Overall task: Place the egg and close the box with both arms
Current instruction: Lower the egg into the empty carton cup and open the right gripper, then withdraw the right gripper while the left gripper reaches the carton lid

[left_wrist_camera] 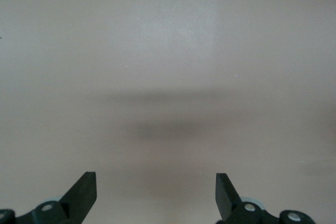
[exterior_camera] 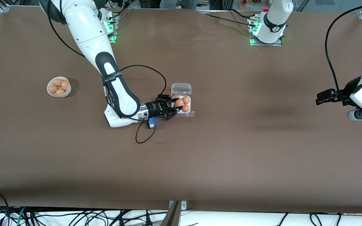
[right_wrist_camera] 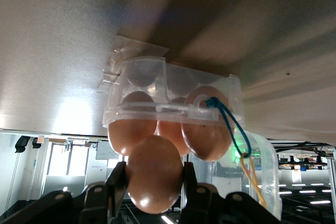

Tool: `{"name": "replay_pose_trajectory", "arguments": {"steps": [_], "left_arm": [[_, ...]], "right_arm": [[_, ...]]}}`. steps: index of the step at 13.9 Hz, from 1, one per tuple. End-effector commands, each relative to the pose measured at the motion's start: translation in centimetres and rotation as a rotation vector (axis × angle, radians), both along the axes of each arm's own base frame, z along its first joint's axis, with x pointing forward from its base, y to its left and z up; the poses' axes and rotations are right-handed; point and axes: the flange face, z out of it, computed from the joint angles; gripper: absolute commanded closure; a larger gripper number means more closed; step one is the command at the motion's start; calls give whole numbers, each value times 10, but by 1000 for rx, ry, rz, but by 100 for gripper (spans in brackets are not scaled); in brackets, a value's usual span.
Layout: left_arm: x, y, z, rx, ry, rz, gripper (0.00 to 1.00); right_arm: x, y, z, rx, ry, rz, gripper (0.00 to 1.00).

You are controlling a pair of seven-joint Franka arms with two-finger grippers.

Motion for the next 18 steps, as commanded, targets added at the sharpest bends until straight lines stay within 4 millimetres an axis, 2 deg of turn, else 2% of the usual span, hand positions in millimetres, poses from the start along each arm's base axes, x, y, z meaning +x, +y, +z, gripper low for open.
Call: {"name": "replay_pose_trajectory", "arguments": {"steps": [1, 4, 5, 6, 7, 11, 14, 15, 16, 18], "left_arm": [[0, -2, 3, -17, 0, -11, 0], [0, -4, 2, -17, 2, -13, 0], [0, -3, 2, -17, 2, -13, 0], [0, -1, 2, -17, 2, -10, 0], [0, -2, 2, -17, 2, -11, 0], [0, -1, 2, -17, 2, -10, 0], [0, -1, 2, -17, 2, -10, 0], [0, -2, 2, -17, 2, -11, 0], [0, -4, 2, -17, 2, -11, 0], [0, -11, 2, -19, 4, -16, 0]], "right_arm": [[-4, 2, -8, 13, 17, -1, 57], [-8, 8, -12, 20, 30, 1, 50], [-8, 8, -14, 28, 42, -13, 37], [-7, 8, -14, 39, 46, -29, 19], [-6, 8, -15, 39, 59, -41, 11], [3, 10, -3, 51, 42, -45, 9], [24, 8, 25, 45, -20, 6, 9], [39, -6, 34, 25, -53, 15, 8], [51, -19, 43, 4, -87, 23, 0], [61, -35, 56, -78, -155, 94, 0]]}}
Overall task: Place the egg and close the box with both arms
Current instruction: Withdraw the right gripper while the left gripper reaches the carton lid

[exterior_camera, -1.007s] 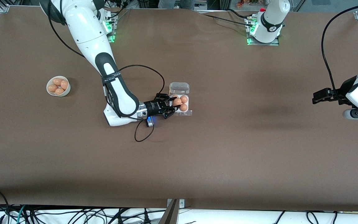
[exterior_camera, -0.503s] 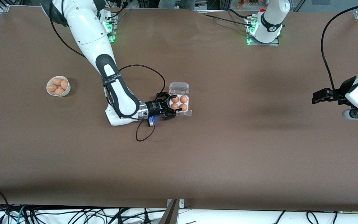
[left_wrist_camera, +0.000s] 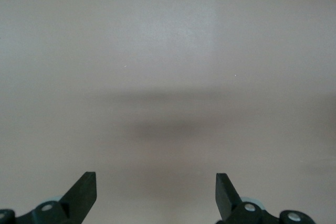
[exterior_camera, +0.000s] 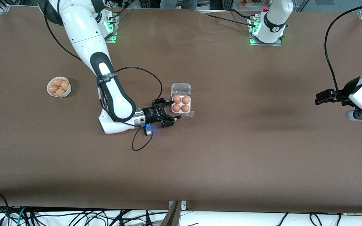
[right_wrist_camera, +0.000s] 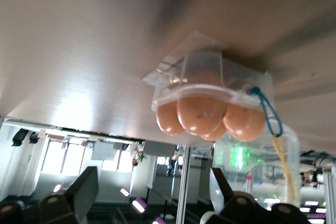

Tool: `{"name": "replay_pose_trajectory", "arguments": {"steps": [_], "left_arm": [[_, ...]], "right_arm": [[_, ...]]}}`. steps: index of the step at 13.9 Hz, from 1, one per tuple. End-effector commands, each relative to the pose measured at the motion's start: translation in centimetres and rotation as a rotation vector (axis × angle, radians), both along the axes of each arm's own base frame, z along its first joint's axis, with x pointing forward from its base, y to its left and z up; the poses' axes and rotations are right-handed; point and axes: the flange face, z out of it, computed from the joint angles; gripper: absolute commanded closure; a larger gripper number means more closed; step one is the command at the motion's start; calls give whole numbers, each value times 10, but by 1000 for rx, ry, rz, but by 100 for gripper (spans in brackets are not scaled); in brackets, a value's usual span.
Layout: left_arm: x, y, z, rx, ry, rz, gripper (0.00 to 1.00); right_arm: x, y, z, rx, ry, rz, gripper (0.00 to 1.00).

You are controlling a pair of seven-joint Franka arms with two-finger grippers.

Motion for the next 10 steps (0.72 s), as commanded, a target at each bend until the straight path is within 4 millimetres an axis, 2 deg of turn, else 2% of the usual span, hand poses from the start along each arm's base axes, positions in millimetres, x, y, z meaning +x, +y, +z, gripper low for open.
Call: {"name": "replay_pose_trajectory", "arguments": {"steps": [1, 5, 7, 8, 9, 10], "left_arm": [[-1, -20, 1, -22, 8, -25, 0], [-19, -78, -2, -107, 123, -103, 0], [-30, -106, -6, -227, 209, -20, 0], [-33, -124, -4, -269, 231, 28, 0], [-38, -152, -3, -268, 248, 48, 0], [-41, -180, -12, -247, 272, 54, 0]], "right_arm": [[17, -22, 28, -97, -82, 87, 0], [38, -77, 79, -368, -270, 251, 0], [40, -93, 106, -511, -350, 360, 0], [40, -105, 117, -587, -371, 418, 0], [41, -114, 131, -657, -408, 475, 0], [42, -122, 148, -720, -446, 520, 0]]}}
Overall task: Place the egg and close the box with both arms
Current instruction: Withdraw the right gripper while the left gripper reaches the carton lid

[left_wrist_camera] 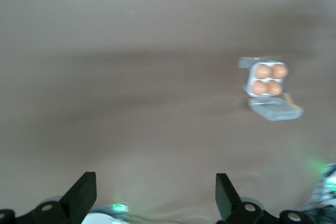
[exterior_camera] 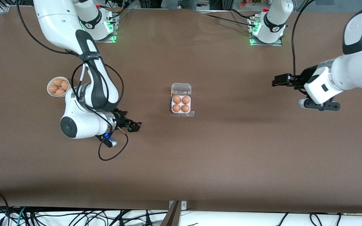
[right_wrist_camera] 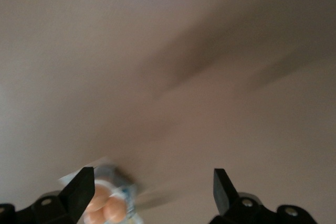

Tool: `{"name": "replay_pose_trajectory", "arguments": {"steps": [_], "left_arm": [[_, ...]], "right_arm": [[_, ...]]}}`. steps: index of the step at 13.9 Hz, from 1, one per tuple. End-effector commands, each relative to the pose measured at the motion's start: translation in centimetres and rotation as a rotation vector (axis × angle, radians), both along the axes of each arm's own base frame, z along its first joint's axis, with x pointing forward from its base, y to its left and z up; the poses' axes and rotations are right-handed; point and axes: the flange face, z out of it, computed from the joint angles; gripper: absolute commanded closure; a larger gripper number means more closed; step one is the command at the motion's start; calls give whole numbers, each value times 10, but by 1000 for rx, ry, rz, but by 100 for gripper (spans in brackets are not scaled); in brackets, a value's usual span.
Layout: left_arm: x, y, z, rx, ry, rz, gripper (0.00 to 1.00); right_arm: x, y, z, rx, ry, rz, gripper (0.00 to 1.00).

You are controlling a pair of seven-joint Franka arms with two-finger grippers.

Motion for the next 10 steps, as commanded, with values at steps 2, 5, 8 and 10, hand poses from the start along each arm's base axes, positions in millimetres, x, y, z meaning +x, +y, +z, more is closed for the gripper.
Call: {"name": "replay_pose_trajectory", "arguments": {"steps": [2, 5, 8, 10], "left_arm": [[-21, -100, -24, 66, 104, 36, 3], [-38, -162, -57, 137, 215, 125, 43], [-53, -208, -96, 158, 341, 178, 70], [-61, -226, -111, 144, 392, 170, 84]], "right_arm": [[-3, -26, 43, -183, -75, 203, 0], [0, -69, 107, -211, -184, 385, 0], [-25, -137, 170, -204, -264, 526, 0], [-54, -173, 213, -234, -341, 523, 0]]}}
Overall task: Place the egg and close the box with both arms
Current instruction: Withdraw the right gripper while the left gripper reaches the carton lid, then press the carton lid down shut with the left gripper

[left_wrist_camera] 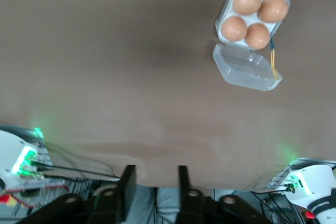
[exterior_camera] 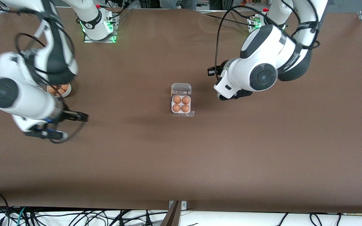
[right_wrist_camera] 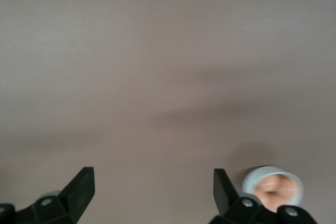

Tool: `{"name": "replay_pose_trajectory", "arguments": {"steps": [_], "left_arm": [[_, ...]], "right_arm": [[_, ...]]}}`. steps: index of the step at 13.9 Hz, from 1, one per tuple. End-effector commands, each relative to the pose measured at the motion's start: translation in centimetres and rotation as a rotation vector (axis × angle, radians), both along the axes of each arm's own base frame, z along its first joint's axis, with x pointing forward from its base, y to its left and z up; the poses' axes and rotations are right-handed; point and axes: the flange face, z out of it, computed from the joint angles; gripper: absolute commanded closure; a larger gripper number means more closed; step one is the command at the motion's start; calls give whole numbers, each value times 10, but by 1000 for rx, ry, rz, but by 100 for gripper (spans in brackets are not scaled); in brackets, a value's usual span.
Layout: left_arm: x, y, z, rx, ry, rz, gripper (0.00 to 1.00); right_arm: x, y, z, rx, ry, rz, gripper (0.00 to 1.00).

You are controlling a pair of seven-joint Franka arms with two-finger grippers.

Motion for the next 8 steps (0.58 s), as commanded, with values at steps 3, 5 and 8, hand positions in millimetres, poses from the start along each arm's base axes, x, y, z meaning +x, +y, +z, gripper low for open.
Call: {"name": "replay_pose_trajectory", "arguments": {"steps": [3, 5, 8], "left_arm": [[-12, -37, -38, -30, 110, -14, 100], [-38, -74, -63, -18, 143, -79, 100], [-49, -110, -93, -12, 156, -122, 100]], "right_arm": [[-84, -66, 94, 5, -84, -29, 0], [-104, -75, 124, 2, -83, -45, 0], [-111, -98, 144, 10, -117, -44, 0]]}}
